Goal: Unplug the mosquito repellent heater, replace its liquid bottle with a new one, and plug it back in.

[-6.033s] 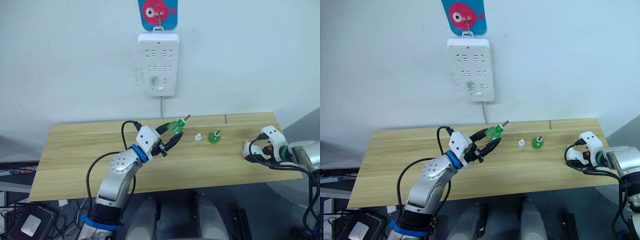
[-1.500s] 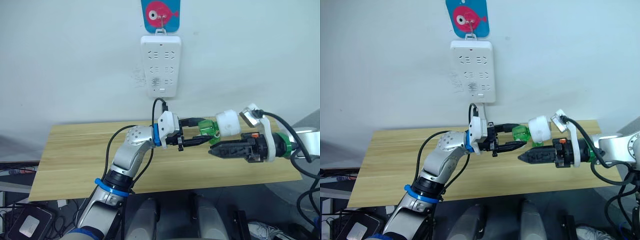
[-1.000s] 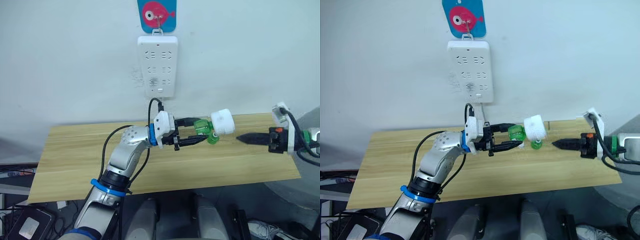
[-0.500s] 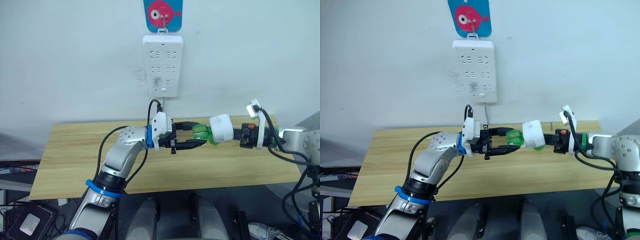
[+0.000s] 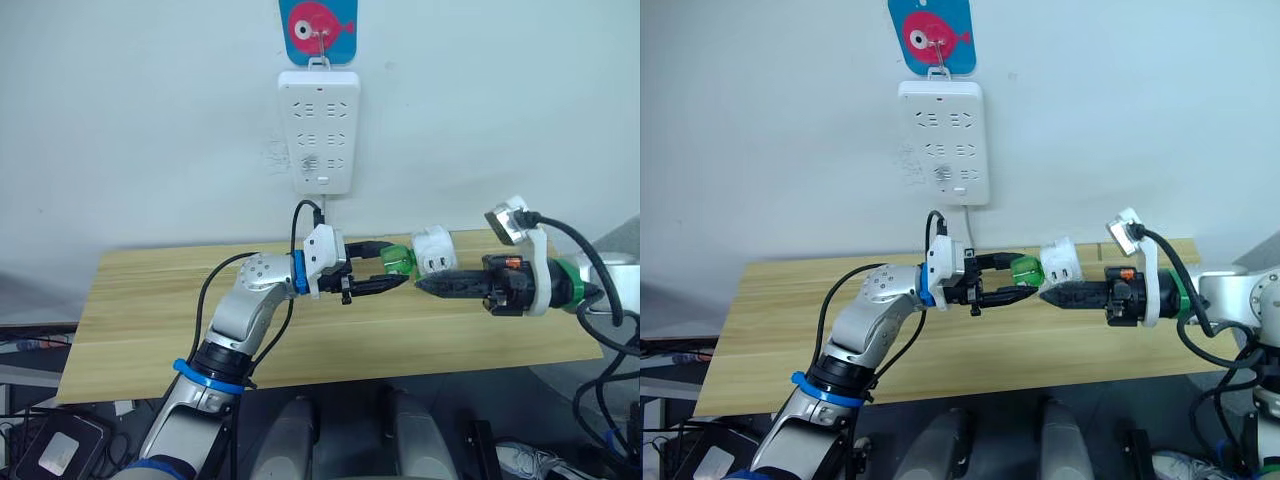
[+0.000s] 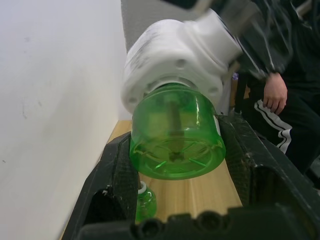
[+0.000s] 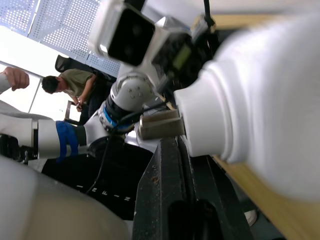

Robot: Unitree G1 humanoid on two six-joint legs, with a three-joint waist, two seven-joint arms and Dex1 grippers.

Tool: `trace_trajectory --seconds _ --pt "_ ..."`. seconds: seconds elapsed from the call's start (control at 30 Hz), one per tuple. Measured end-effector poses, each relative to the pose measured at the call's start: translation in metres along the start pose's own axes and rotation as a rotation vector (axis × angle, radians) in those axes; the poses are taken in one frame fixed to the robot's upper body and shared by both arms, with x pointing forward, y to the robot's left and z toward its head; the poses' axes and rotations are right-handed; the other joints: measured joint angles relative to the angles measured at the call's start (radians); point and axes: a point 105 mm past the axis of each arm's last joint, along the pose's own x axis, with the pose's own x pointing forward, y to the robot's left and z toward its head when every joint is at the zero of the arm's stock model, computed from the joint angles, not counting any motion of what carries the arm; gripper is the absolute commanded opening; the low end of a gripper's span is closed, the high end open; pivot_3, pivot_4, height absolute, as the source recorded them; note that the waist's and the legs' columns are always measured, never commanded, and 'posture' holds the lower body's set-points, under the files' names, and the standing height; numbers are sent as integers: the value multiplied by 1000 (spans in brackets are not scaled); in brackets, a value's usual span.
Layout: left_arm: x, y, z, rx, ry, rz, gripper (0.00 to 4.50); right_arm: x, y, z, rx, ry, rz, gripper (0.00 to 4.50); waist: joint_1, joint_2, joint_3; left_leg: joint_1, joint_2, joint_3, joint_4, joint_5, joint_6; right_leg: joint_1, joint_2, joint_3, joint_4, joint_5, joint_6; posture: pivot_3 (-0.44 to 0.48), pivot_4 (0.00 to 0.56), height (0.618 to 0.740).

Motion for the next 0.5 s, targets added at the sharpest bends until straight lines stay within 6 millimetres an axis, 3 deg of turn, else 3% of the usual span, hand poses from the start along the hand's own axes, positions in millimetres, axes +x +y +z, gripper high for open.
trace_trajectory --seconds 0.17,0.5 --pt "3 -4 -4 3 17 -23 2264 5 -10 29 -65 -94 -89 46 0 0 0 -1 0 0 0 0 0 0 0 0 0 0 0 36 252 740" --pt "0 -10 -6 -1 30 -66 2264 -5 -40 34 -79 -128 -236 46 0 0 0 -3 0 0 1 0 0 -2 0 -1 0 0 0 37 242 740"
